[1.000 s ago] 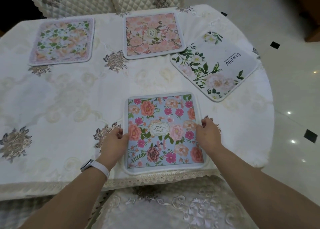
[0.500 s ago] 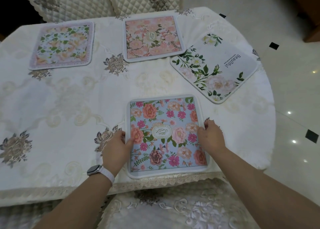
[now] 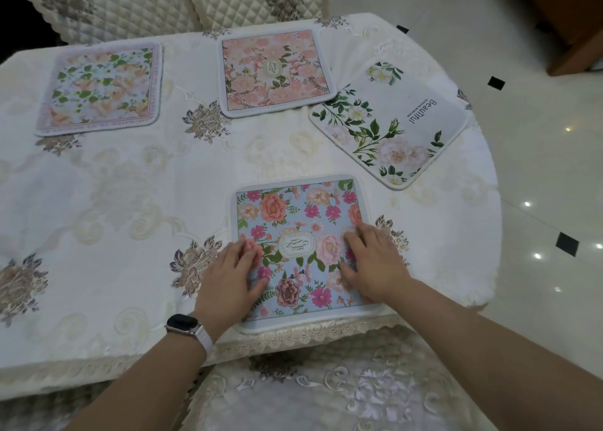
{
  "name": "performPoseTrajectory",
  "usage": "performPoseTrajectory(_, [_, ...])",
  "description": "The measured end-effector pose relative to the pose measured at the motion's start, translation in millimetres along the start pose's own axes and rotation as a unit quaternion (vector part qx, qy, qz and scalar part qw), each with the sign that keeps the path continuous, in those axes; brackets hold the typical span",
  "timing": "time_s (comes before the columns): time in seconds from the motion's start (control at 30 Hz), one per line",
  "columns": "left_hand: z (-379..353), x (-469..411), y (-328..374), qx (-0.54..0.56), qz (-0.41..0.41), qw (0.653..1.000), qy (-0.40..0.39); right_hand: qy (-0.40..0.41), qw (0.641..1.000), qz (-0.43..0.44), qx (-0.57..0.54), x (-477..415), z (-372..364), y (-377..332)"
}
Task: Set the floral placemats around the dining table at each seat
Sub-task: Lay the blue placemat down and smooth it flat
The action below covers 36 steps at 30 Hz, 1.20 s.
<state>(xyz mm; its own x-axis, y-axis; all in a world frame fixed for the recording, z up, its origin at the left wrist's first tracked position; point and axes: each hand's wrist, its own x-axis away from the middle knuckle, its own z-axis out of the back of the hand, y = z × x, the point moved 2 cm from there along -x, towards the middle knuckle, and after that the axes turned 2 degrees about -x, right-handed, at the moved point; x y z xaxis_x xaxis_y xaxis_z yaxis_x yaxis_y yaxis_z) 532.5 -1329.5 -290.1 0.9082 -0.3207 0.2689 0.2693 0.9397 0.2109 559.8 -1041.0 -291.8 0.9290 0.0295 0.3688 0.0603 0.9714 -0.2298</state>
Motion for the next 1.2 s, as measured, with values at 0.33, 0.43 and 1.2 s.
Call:
performPoseTrajectory(0.33, [42.7,24.7,33.3,0.094,-0.023,0.995,0.003,0.035,0.998,0.006,-0.06,32.6,48.0,-18.8])
performPoseTrajectory(0.43, [54.1,34.9,39.4,0.083,-0.07,0.994,0.026,0.064,0.997,0.013,-0.05,59.2,57.0,-18.2])
performPoseTrajectory(1.2, [44.3,21.7,367.6,-0.031,-0.114,0.993,0.028,0.174,0.984,0.01,-0.039,190.9,138.4,261.2])
